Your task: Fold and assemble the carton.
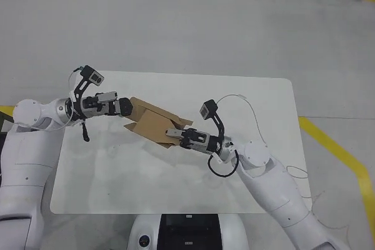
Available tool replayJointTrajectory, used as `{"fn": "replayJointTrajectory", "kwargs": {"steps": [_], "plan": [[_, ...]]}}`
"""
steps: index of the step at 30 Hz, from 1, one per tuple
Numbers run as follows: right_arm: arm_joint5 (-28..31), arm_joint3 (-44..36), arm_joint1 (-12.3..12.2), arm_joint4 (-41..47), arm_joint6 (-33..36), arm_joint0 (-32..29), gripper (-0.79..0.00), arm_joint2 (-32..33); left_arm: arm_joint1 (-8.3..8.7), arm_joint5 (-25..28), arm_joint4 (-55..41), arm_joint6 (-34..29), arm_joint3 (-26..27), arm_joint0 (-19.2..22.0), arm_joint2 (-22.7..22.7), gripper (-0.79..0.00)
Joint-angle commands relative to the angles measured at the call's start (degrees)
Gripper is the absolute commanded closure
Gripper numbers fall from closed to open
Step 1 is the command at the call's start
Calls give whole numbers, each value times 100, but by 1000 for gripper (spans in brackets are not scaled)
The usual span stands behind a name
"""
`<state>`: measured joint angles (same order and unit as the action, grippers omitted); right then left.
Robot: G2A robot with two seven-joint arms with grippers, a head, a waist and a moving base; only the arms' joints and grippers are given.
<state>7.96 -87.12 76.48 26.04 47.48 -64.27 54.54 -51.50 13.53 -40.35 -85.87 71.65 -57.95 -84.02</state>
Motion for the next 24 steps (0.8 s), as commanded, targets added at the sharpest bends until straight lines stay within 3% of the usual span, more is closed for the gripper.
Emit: {"fn": "replayJointTrajectory", "kwargs": {"steps": [1, 16, 24], "plan": [[5, 37, -7, 142, 146, 14, 0, 48, 8, -159, 50, -210, -53, 65, 60, -785], [-168, 71, -28, 196, 484, 109, 0, 45, 164, -498, -269, -213, 180, 212, 894, -785], [-207, 148, -16, 321, 454, 164, 0, 40, 363, -651, -548, -213, 361, 263, 1263, -785]]}}
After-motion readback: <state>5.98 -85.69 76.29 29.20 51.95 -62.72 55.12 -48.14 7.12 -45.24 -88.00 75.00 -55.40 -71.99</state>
